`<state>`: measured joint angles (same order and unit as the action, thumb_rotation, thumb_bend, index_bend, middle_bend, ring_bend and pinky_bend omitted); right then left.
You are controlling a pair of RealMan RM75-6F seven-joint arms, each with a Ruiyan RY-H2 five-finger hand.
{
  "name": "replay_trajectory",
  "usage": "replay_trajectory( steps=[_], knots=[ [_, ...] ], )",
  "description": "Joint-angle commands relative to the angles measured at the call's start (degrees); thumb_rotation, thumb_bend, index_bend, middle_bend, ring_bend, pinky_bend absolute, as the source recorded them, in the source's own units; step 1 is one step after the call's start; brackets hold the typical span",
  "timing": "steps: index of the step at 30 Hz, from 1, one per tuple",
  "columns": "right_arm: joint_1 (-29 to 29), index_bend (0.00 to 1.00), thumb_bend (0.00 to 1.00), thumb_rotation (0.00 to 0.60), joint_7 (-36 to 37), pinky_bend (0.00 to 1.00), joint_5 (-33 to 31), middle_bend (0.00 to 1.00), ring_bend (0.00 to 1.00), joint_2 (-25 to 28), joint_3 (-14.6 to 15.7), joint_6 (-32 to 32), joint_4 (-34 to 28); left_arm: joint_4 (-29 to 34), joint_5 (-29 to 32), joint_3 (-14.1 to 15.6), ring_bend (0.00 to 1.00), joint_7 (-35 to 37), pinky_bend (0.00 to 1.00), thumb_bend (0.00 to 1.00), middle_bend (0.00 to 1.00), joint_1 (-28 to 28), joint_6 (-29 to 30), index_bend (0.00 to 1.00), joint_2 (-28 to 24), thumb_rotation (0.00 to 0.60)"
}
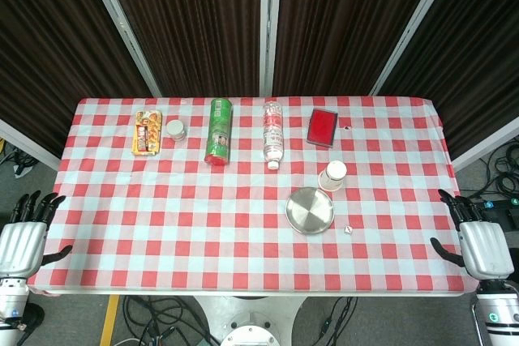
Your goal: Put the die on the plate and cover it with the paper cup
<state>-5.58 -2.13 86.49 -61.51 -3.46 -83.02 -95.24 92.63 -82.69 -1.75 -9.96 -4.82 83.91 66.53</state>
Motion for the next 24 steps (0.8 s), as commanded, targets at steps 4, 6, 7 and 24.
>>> replay_trajectory(
  steps=[4, 6, 7, 24],
  knots=[
    [-0.1, 0.1, 0.15, 0.6, -0.3, 0.28, 0.6, 0.22, 0.15, 0.1, 0.2, -0.1, -0.4, -0.7, -0.5, -0.3, 0.02, 0.0, 0.04, 0.0, 0.12, 0.1, 0.7, 0.14, 0.6, 0.6],
    [0.0, 0.1, 0.15, 0.6, -0.2, 0.29, 0.9, 0.23, 0.15, 0.1, 0.3, -0.4, -0.3, -0.9, -0.8, -0.2, 0.02, 0.2, 0.04, 0.0, 0.12, 0.1, 0.9, 0.14, 0.7, 0.6],
    [0.1, 0.11, 0.15, 0.6, -0.1, 0.29, 1.0, 0.23, 0.15, 0.0, 0.4, -0.4, -0.3, -1.0, -0.9, -0.2, 0.02, 0.3, 0.04, 0.0, 0.12, 0.1, 0.9, 0.14, 0.7, 0.6],
    [-11.5, 0.42, 0.2, 0.6, -7.1, 0.37, 0.1, 0.36, 0.26, -11.6, -0.6, 15.9, 8.0, -1.5, -2.5, 0.0, 0.02, 1.8, 0.04, 0.0, 0.12, -0.4, 0.8, 0.14, 0.7, 0.6]
  ],
)
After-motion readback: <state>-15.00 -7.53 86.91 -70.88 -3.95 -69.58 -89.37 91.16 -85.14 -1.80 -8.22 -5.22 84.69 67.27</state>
